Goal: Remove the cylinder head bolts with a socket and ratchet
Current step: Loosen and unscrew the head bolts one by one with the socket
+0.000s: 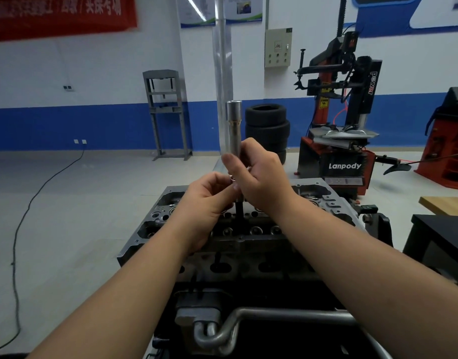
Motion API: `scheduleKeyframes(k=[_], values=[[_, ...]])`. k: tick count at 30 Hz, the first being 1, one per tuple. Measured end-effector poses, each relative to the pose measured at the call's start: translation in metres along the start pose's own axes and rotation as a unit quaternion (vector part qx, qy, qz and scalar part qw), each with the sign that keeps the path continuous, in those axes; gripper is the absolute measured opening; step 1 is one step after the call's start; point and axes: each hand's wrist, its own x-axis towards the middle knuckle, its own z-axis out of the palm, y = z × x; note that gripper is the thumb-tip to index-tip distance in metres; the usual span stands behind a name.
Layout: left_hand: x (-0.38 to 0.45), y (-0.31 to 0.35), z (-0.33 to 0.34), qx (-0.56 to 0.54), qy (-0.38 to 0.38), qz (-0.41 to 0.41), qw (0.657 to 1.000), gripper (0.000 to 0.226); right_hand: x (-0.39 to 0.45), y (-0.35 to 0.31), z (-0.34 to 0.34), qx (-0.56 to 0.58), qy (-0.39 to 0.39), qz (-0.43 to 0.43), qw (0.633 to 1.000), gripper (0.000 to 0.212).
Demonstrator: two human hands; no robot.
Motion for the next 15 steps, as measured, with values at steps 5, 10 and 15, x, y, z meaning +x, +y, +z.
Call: scheduleKeyframes(k=[5,10,15], values=[[0.0019,-0.0001,-0.0028,-0.026,-0.047,-0.030,0.998,0.028,0.0004,0.0032,0.0010,0.031,-0.010,0.013,0.999,0.027],[0.0012,-0.0007,-0.0027,-0.013,-0.031,-0.001,0.999,0.038,0.0007,0.0013,0.0008,0.021,-0.003,-0.005,1.000,0.035],[0.0020,-0.0031,-0.0006,-0.017,-0.004,0.003,1.000,0.038,0.0003,-0.0017,-0.0008,0.004,0.024,-0.020,1.000,0.024]])
